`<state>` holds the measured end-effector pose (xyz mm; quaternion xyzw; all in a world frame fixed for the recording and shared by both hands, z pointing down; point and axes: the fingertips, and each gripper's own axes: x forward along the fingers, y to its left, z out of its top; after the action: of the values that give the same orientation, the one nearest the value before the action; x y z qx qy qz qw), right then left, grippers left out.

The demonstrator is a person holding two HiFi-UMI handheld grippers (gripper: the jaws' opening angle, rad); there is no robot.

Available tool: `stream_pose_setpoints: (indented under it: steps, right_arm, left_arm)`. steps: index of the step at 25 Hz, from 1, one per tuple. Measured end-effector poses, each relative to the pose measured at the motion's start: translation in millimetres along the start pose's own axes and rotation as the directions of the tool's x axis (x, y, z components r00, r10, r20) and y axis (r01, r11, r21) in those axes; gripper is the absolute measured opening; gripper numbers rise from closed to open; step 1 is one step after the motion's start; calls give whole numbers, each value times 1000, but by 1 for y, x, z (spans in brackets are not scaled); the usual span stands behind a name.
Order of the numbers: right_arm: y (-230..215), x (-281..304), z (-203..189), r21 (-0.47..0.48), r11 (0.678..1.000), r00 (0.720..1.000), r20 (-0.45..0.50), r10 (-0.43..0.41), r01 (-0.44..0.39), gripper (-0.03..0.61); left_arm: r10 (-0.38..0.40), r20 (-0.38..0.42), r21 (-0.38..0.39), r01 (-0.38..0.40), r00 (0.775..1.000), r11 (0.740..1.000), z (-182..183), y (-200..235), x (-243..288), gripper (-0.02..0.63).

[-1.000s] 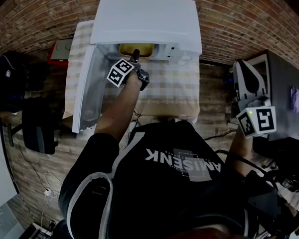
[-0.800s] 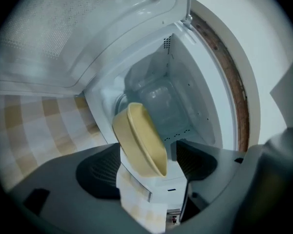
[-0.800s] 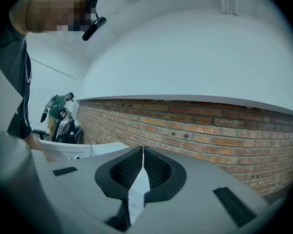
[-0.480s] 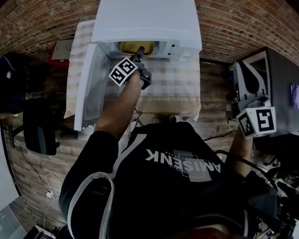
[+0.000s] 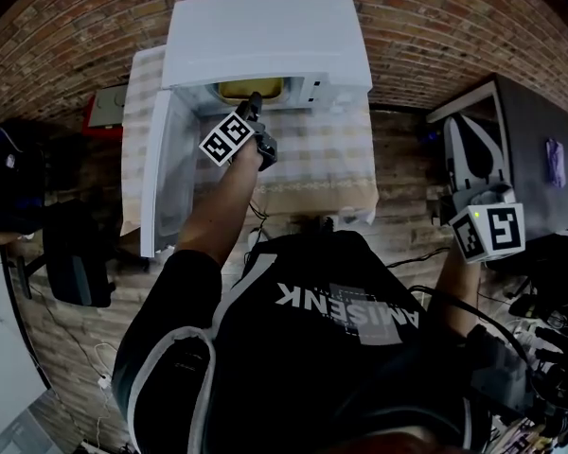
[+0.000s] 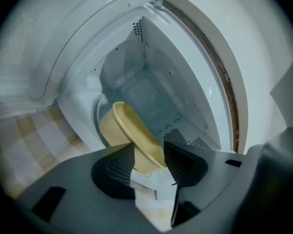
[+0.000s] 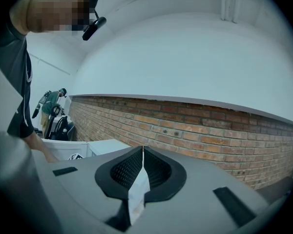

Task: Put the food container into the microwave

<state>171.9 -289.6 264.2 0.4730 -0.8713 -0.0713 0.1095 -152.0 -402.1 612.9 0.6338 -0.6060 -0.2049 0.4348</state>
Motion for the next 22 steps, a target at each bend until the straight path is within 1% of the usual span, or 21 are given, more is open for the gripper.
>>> stream_pose_setpoints:
  steps: [3,5,9,12,16,19,22]
  right_arm:
    - [2,1,0,2,1000,1000,-2,0,0,43]
    - [3,2,0,4,1000,1000,-3,0,0,43]
    - [4,5,0,1,1000,1000,-4,0,0,43]
    - [7,6,0,0,1000,1000,-9,2,-2,43]
    - [4,5,2,-6,1000,1000,-7,-7,7,43]
    - [3,3,4,-11,1000,1000,-5,-15,14,43]
    - [1,2,4,-9,1000,1000,-3,-19,19,43]
  left_arm:
    - [58,-20,36,-57,998,998,-4,11,-4,103]
    - [74,-22,42,-73,997,996,-4,17,-7,97]
    - [70,-23,74,-68,997,995,-1,21,-7,88]
    - [67,-13,94,-65,998,993,4,21,-5,47]
    - [62,-10,85,-61,998,995,6,21,2,47]
    - [61,9,75,-61,998,995,9,16,-1,47]
    - [54,11,108,-54,999,993,3,9,-12,48]
